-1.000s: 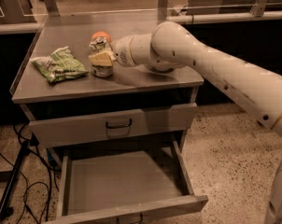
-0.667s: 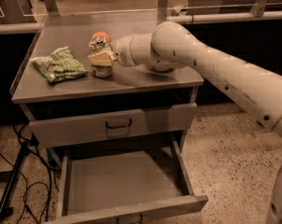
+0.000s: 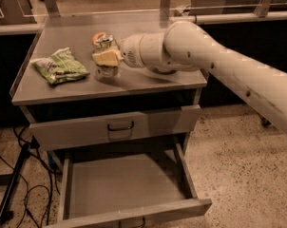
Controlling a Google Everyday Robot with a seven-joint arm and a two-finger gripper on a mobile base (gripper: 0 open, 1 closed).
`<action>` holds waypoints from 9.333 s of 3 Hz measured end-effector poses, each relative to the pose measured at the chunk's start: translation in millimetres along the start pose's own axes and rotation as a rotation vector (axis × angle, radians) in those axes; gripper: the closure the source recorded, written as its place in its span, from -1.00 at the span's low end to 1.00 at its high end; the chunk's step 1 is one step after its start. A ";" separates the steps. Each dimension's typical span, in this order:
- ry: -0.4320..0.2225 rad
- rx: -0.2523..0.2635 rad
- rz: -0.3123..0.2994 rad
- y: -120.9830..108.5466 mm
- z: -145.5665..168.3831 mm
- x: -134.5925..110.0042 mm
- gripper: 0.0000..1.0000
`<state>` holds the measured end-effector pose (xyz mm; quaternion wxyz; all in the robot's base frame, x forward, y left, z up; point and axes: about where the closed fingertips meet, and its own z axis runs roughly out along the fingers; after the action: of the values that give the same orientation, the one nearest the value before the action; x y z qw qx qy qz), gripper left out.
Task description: Place 7up can into middle drawer
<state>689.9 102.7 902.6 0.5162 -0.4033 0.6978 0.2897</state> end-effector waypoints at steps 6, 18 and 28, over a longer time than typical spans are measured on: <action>0.040 0.212 0.118 95.6 -117.9 47.1 1.00; 0.103 0.454 0.336 135.7 -46.4 265.2 1.00; 0.201 0.644 0.482 129.7 31.6 473.5 1.00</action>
Offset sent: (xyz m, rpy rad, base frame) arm -0.0922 -0.0558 0.0366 0.0468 0.0240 -0.0466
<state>526.3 69.5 439.8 0.4626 -0.0727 0.8743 0.1281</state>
